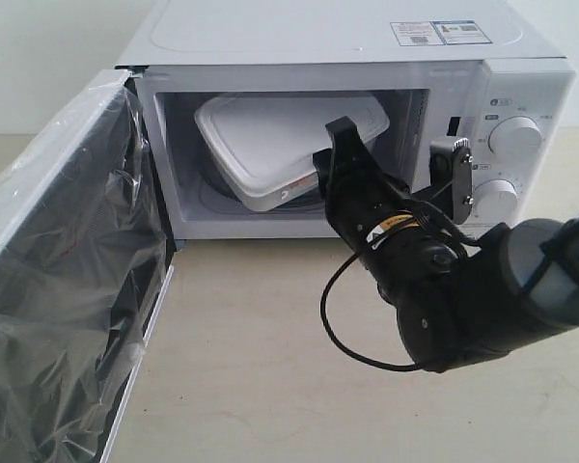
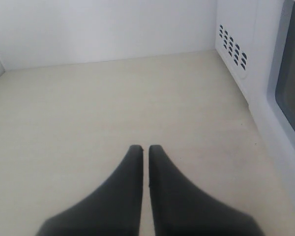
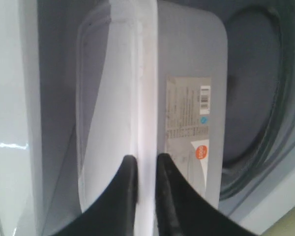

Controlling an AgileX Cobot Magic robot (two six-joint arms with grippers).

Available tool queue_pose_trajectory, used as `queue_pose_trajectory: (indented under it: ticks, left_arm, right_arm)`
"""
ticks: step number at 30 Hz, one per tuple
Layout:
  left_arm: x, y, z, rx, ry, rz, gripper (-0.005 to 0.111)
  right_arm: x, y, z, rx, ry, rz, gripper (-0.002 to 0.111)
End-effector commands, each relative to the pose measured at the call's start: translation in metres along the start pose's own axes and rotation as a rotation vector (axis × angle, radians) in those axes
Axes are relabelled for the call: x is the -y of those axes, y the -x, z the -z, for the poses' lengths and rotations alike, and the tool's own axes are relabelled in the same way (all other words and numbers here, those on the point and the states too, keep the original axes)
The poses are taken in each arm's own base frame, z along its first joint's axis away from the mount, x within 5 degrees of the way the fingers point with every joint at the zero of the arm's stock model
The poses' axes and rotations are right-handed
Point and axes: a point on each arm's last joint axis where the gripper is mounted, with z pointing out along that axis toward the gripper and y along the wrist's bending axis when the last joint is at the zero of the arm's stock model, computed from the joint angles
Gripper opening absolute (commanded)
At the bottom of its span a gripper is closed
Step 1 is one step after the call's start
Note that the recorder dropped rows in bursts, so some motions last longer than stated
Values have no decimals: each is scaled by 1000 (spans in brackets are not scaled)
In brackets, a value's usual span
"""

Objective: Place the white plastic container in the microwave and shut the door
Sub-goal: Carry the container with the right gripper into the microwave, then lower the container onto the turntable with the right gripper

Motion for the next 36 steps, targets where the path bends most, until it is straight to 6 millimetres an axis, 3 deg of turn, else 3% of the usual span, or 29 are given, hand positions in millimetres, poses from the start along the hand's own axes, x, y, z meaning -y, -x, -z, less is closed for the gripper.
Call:
queue_pose_trajectory:
  ticks: [1, 22, 36]
  left_arm:
    - [1, -1, 0, 5, -8, 11, 4]
    - [1, -1, 0, 5, -8, 11, 4]
    - [1, -1, 0, 5, -8, 11, 4]
  right_arm:
    - [-6, 0, -5, 22, 10, 49, 0]
    - [0, -9, -34, 51, -24, 36, 0]
    - [4, -7, -36, 81, -35, 28, 0]
